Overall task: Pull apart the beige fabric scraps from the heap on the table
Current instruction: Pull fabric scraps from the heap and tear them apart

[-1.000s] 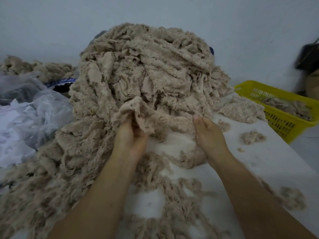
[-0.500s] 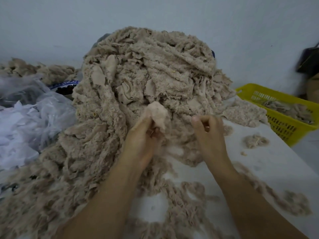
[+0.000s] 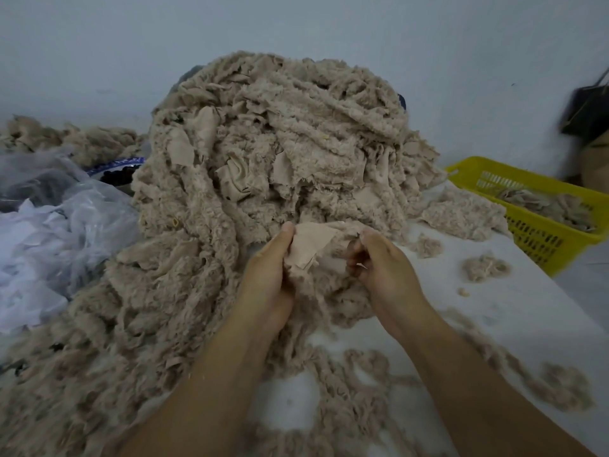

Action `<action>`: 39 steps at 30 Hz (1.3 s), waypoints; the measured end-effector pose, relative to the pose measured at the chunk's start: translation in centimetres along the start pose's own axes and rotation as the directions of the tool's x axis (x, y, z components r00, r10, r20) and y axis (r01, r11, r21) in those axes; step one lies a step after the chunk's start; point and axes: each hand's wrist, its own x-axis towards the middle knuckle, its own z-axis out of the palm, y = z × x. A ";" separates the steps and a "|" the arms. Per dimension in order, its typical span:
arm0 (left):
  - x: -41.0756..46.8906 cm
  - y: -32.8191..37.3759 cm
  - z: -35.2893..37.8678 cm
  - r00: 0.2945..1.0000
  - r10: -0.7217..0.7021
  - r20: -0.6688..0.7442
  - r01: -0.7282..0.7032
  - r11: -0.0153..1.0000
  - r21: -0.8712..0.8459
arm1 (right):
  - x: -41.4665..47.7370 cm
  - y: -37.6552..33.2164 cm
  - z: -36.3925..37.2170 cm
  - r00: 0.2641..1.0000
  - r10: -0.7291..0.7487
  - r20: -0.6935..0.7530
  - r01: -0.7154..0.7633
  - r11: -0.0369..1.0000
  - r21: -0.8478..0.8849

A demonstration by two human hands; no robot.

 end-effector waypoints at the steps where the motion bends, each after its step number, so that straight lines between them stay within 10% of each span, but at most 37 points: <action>1: 0.0 -0.1 0.1 1.000 -0.002 -0.007 0.002 1.000 -0.015 | 0.1 -0.2 0.1 1.000 0.021 -0.005 -0.020 0.996 0.086; 6: 0.0 0.8 0.2 0.997 -0.016 -0.079 0.005 0.990 -0.143 | 0.5 -1.5 -0.2 0.976 0.215 0.041 -0.193 0.754 0.628; 13: 0.9 2.4 -1.4 0.978 -0.027 -0.205 -0.041 0.947 -0.318 | 1.1 -2.5 -1.8 0.987 0.162 0.023 -0.114 0.578 0.808; 16: 1.5 2.8 -2.8 0.977 0.057 -0.206 -0.119 0.945 -0.304 | 1.7 -2.4 -3.8 0.987 0.122 -0.102 -0.032 0.781 0.623; 19: 1.1 1.1 -1.3 0.989 0.117 -0.086 -0.131 0.974 -0.184 | 1.2 -0.8 -2.6 0.999 0.010 -0.046 -0.010 1.000 0.004; 27: -0.1 -0.5 0.3 0.986 0.165 0.019 -0.163 0.983 -0.088 | -1.5 0.4 1.6 0.950 -0.131 0.284 0.263 0.825 -0.500; 33: 1.1 1.0 -0.6 0.980 0.157 -0.125 -0.187 0.941 -0.284 | -2.2 -0.4 1.0 0.929 -0.167 0.330 0.317 0.818 -0.479; 39: 1.6 3.0 -2.5 0.984 0.090 -0.153 -0.156 0.849 -0.505 | -0.1 -1.2 -1.7 0.992 -0.125 -0.027 0.110 0.942 -0.317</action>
